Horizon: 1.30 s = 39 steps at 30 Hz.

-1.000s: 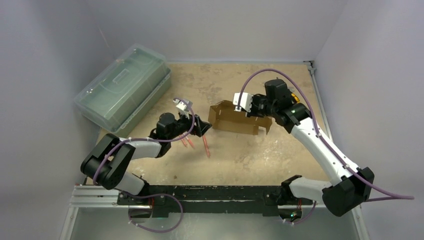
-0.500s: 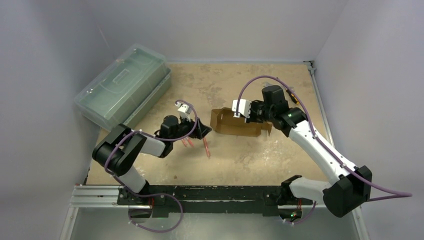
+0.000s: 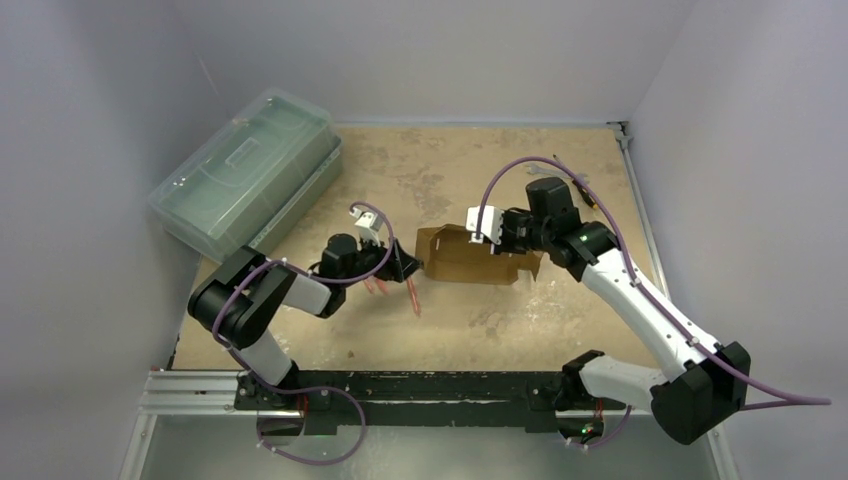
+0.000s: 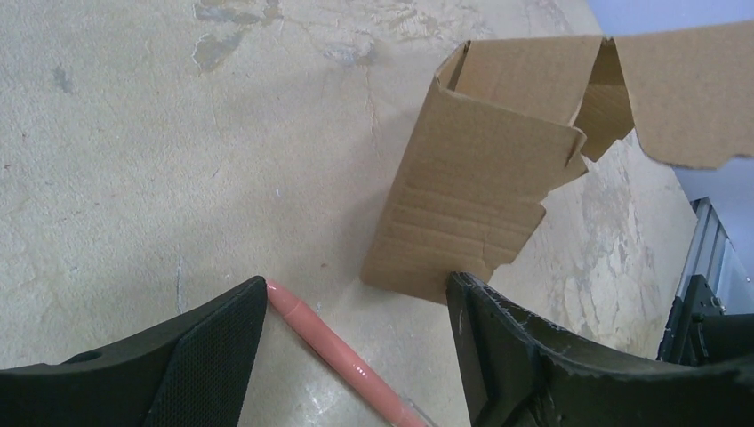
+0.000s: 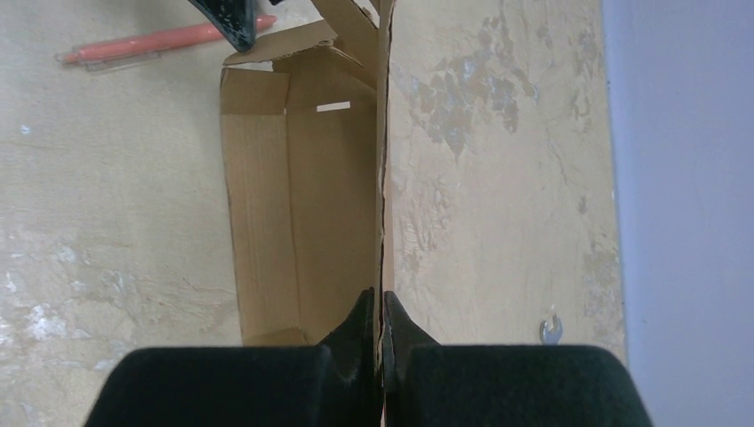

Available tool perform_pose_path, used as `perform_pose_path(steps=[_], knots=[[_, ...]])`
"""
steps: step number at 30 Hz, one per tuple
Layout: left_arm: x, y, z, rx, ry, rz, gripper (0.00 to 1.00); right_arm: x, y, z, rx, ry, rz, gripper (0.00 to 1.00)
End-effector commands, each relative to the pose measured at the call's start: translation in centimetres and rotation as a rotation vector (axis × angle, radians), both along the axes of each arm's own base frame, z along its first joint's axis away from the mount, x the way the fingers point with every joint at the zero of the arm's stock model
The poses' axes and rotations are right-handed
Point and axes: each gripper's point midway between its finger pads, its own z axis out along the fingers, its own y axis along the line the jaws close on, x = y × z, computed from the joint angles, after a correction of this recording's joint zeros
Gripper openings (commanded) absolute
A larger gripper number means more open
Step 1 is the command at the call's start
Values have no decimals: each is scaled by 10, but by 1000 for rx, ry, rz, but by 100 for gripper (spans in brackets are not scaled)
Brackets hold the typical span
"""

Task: Fold the paper box
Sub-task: Fold the paper box at the center of the board.

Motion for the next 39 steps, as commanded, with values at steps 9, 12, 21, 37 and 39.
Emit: perform_pose_path(steps=[9,12,21,37,39], knots=[[5,-13,5,2,29,-28,69,-22,14,9,80,78,55,0],[6,-13,3,11,35,-32,67,-24,17,7,87,104,71,0],[7,-12,0,39,26,-40,65,-25,21,-4,34,229,87,0],[2,-14,5,30,2,-71,67,-24,22,-17,-19,373,67,0],[2,-15,9,16,-8,-77,67,-21,24,-16,-8,372,53,0]])
